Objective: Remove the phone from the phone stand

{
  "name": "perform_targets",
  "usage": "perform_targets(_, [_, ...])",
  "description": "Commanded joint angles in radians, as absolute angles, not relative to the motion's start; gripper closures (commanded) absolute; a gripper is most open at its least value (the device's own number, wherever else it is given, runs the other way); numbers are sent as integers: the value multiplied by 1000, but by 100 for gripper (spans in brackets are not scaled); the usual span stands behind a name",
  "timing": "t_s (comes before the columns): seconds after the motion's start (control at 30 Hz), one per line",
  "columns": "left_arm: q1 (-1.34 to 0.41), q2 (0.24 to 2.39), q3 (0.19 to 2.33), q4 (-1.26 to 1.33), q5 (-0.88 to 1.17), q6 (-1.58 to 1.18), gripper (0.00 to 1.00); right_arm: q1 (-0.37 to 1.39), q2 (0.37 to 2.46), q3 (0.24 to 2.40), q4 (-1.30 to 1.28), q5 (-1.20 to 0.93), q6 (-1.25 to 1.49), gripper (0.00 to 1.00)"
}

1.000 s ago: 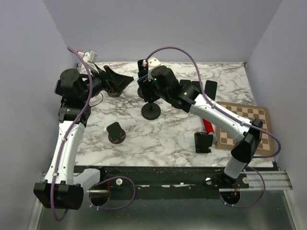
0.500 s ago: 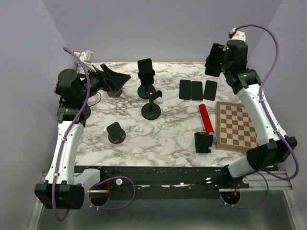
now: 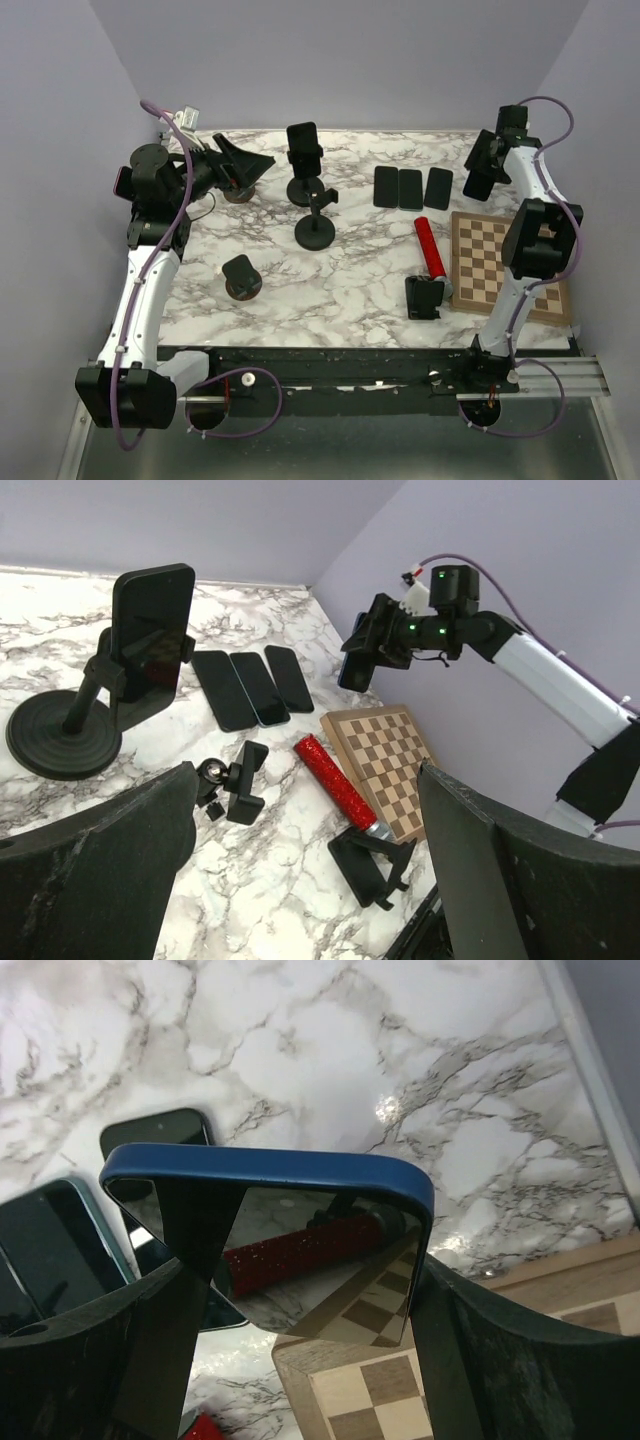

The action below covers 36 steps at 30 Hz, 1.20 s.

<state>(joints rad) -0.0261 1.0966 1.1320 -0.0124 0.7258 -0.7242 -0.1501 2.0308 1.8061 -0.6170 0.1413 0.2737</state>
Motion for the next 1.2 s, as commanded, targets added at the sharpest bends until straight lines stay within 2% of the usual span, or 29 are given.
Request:
perform_targets(0.0, [-23, 1108, 1122, 44, 764, -762, 1, -142, 2098, 1877, -623, 93, 273, 99])
perform_targets(0.23, [-23, 1108, 1122, 50, 772, -767, 1, -144, 2242, 1925, -598, 77, 258, 99])
perform_targets(0.37, [-23, 1114, 1115, 62, 777, -776, 1, -145, 2341, 2014, -677, 83, 259, 99])
perform_targets(0.53, [-23, 1120, 1117, 61, 780, -778, 1, -145, 2354, 1957, -653, 107, 253, 99])
perform_targets(0.87, [-23, 1121, 1114, 63, 778, -778, 1, -132, 2395, 1921, -632, -33, 269, 99])
perform_targets(0.93, [-23, 1121, 1115, 63, 780, -778, 1, -118, 2396, 1922, -628, -32, 257, 94])
perform_targets(1.1, [-21, 1125, 1114, 63, 777, -777, 1, -101, 2402, 1944, -627, -36, 246, 69])
perform_targets(1.17, [-21, 1127, 1114, 64, 778, -776, 1, -98, 2407, 1957, -638, -36, 247, 64])
